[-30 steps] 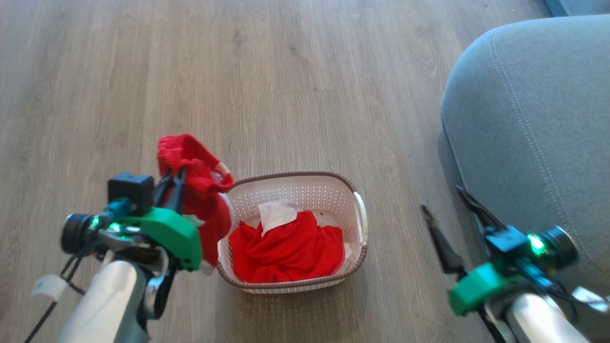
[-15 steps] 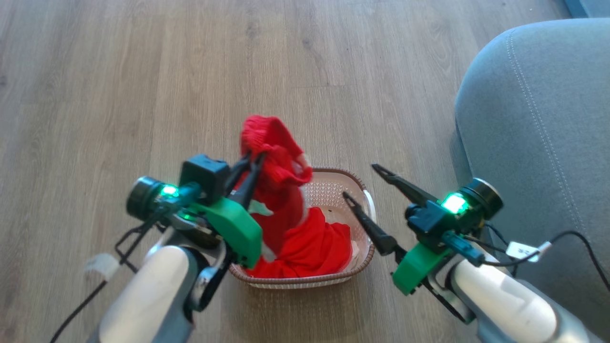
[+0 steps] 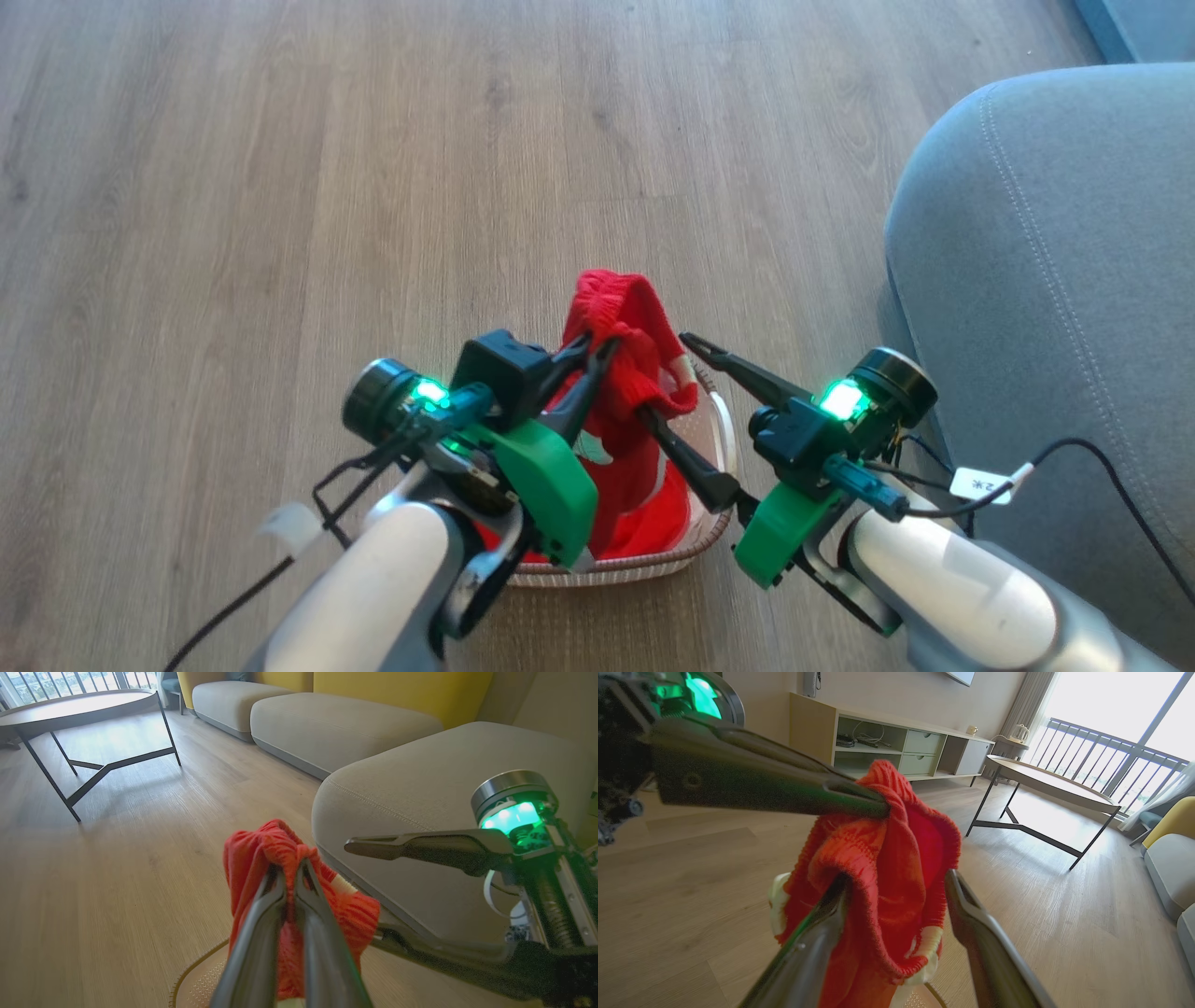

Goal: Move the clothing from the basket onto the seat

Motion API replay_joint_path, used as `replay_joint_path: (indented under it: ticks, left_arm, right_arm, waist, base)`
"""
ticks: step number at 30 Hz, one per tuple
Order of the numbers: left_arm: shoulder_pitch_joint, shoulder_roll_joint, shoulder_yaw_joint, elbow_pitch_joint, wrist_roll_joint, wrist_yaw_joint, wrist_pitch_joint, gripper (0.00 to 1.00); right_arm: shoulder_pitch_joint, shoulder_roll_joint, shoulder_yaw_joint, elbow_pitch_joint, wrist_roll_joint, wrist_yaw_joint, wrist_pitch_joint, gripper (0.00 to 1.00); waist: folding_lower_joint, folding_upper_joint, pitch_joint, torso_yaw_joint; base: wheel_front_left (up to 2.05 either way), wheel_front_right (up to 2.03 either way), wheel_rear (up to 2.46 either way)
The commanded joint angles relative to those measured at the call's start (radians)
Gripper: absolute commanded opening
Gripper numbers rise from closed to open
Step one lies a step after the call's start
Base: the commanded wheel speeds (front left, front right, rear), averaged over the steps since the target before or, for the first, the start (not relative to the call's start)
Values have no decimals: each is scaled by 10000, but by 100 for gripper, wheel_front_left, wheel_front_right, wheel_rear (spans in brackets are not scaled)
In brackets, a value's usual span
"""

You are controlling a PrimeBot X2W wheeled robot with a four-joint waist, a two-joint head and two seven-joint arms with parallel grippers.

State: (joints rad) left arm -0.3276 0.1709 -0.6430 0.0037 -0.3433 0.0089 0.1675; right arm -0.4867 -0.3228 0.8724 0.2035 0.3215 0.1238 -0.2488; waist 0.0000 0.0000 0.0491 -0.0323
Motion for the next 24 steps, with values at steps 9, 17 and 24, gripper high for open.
replay_joint_path:
  ticks: [9, 17, 24]
  left_arm:
    - [-361, -276, -271, -882, -184, -307, 321, 0]
    - [-242, -198, -367, -1053, -317, -326, 460, 0]
    - [-154, -100, -405, -1029, -354, -324, 372, 51]
  right_arm:
    - [-363, 71, 205, 31, 235, 69, -130, 100]
    - [-315, 70, 287, 292, 823, 69, -130, 0]
    - [-278, -108, -54, 185, 1002, 69, -130, 0]
  waist:
    - [0, 0, -102, 16]
    - [0, 0, -153, -31]
    - [0, 0, -140, -187]
  base:
    - [0, 0, 0]
    - [0, 0, 0]
    - [0, 0, 0]
